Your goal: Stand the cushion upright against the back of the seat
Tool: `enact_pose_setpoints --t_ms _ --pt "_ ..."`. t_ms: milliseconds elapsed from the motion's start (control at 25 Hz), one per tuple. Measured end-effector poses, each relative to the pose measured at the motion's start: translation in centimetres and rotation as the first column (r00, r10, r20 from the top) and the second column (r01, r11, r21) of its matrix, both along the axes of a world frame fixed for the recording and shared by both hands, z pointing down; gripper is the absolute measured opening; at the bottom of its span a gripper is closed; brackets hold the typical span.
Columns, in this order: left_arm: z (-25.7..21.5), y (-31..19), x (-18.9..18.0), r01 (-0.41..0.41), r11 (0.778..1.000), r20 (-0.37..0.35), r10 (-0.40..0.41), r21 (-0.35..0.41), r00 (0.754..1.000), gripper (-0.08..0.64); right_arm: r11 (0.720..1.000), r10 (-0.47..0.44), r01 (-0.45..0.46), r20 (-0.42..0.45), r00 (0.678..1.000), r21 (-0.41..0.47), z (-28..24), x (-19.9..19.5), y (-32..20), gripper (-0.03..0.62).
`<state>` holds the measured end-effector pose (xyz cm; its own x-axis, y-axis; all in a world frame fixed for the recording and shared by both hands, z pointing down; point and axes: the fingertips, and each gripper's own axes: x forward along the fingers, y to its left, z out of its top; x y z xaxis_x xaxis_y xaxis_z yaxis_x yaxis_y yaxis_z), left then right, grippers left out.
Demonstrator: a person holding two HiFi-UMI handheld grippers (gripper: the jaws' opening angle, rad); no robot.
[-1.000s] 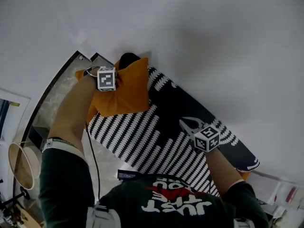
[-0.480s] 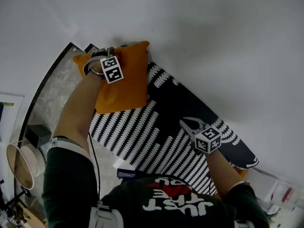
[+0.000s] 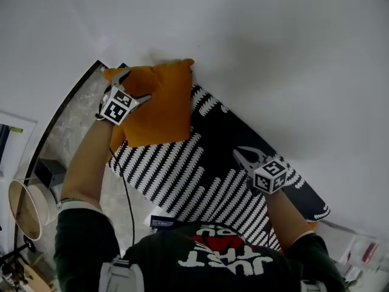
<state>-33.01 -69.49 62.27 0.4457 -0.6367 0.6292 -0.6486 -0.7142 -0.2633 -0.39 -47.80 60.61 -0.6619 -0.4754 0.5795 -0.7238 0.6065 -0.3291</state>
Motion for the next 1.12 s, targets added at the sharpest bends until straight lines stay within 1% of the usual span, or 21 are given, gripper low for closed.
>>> enact_pose_setpoints --t_ms 40,80,160,280,320,360,400,440,480,640,720,800,840,1000,1120 --pt "-1.0 1.3 -0.3 0.03 1.0 -0.091 -0.029 0.006 0.995 0.5 1.0 0.003 -0.003 0.007 1.0 0.011 -0.6 -0.1 -0.3 0.023" --pt "-1.9 2.9 -0.4 0.052 0.999 -0.175 -0.05 0.006 0.983 0.5 1.0 0.007 -0.007 0.014 1.0 0.021 -1.1 -0.1 -0.6 0.023" --pt "-3.2 7.1 0.0 0.079 0.997 -0.308 -0.077 -0.007 0.948 0.499 0.999 0.018 -0.019 0.028 0.999 0.039 -2.4 0.2 -0.2 0.023" --pt "-4.7 14.6 1.2 0.103 0.994 -0.436 -0.105 -0.028 0.894 0.495 0.997 0.036 -0.039 0.05 0.998 0.072 -4.6 1.3 2.1 0.023" --pt "-5.3 16.8 1.6 0.115 0.993 -0.477 -0.116 -0.031 0.871 0.484 0.995 0.04 -0.045 0.058 0.998 0.086 -5.3 1.7 3.0 0.023" --pt "-5.9 19.0 2.0 0.133 0.991 -0.52 -0.131 -0.032 0.844 0.454 0.994 0.044 -0.05 0.068 0.997 0.098 -5.8 2.1 4.0 0.023" --pt "-6.7 21.1 2.5 0.157 0.987 -0.565 -0.147 -0.031 0.812 0.382 0.993 0.048 -0.057 0.08 0.996 0.107 -6.3 2.7 5.1 0.023" --pt "-7.5 23.3 2.9 0.184 0.983 -0.607 -0.163 -0.028 0.778 0.27 0.991 0.052 -0.063 0.092 0.994 0.114 -6.8 3.3 6.3 0.023" --pt "-8.3 25.5 3.5 0.208 0.978 -0.644 -0.174 -0.025 0.745 0.197 0.99 0.054 -0.067 0.105 0.993 0.121 -7.2 4.0 7.7 0.023" --pt "-11.1 34.8 6.3 0.286 0.957 -0.737 -0.223 -0.042 0.639 0.059 0.986 0.038 -0.06 0.145 0.989 0.153 -8.9 7.1 13.3 0.023" --pt "-12.4 39.8 8.1 0.321 0.946 -0.762 -0.243 -0.048 0.6 0.023 0.984 0.016 -0.043 0.16 0.987 0.17 -9.6 8.8 16.1 0.023" --pt "-13.3 45.4 10.2 0.348 0.936 -0.773 -0.263 -0.058 0.577 0.017 0.984 -0.012 -0.015 0.153 0.988 0.177 -9.9 10.8 19.6 0.023" --pt "-13.7 48.1 11.2 0.362 0.93 -0.773 -0.275 -0.063 0.572 0.017 0.984 -0.028 0.001 0.148 0.989 0.178 -10.0 11.7 21.3 0.023" --pt "-15.1 57.4 14.2 0.415 0.907 -0.753 -0.321 -0.071 0.575 0.015 0.985 -0.066 0.037 0.168 0.984 0.171 -11.0 14.8 27.2 0.021" --pt "-17.4 62.5 14.7 0.444 0.894 -0.74 -0.332 -0.05 0.585 0.015 0.983 -0.08 0.044 0.2 0.977 0.178 -12.3 15.5 30.4 0.021"
